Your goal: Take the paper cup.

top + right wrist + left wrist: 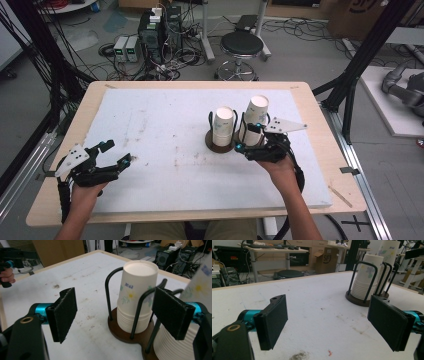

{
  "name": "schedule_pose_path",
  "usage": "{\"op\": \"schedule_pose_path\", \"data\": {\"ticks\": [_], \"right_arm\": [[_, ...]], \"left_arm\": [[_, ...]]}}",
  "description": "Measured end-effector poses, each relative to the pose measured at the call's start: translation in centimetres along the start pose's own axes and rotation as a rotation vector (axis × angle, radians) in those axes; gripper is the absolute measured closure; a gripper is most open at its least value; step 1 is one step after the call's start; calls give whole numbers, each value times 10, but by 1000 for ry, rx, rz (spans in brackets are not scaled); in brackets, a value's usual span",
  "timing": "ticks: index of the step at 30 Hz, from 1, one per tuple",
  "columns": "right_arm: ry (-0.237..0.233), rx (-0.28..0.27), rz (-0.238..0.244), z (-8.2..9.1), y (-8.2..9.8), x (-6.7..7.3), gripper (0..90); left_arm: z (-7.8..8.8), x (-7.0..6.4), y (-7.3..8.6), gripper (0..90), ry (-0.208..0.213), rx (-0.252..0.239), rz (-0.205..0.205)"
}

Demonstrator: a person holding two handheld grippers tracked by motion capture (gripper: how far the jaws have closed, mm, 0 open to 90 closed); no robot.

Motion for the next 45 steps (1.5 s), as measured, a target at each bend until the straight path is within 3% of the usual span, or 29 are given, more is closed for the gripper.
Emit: {"op": "schedule_pose_path", "data": {"ticks": [10,16,26,45], "right_arm": [[18,24,17,-30,-17,3,209],[28,43,21,-39,-23,0,209],[82,79,-3,-55,-23,-6,209],[145,136,10,-82,-34,-8,213]], "left_arm": [[1,-1,0,165,6,-4,-3],[-1,-1,0,165,12,-4,-2],[-2,-2,0,165,19,-5,-1],[-2,-2,0,165,25,-7,2]]}}
Point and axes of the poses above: each handheld gripper's, and its own axes: z roughly backward along the jaws, y roughly out of its underside, x roughly to its left, the point moved 4 cm from there along -z, roughly forward along the jaws, and after that the axes turned 10 degrees about y, right-handed, at the moved point
